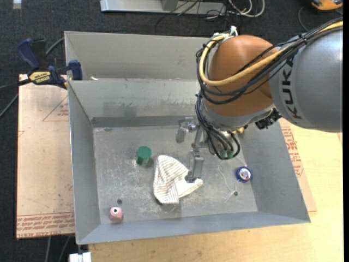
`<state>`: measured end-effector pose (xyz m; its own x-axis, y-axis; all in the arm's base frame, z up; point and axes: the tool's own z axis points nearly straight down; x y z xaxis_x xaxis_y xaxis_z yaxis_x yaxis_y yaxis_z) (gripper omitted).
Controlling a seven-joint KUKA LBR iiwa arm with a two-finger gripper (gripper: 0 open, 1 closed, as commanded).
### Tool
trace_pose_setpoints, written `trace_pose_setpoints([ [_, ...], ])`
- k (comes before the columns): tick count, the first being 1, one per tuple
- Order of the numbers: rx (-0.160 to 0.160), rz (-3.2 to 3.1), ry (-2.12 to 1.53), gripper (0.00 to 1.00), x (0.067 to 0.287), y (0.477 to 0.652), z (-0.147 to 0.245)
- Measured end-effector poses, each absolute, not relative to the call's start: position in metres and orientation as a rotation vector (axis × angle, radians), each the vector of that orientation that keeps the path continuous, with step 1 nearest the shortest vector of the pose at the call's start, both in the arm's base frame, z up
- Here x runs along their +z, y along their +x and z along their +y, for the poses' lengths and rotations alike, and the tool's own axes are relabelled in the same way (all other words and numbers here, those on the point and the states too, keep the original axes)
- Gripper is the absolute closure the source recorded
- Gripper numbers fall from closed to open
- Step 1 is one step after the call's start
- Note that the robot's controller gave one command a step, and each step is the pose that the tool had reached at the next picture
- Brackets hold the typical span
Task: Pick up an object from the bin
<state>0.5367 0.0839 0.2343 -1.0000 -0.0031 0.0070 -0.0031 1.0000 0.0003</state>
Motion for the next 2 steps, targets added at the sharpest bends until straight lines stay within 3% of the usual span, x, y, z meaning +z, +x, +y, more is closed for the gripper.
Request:
trace_pose_setpoints([
  [1,-0.002,-3.142,0.000,0.00,0.239,0.538,0.083],
  [2,-0.002,-3.130,0.277,0.00,0.187,0.525,0.078],
])
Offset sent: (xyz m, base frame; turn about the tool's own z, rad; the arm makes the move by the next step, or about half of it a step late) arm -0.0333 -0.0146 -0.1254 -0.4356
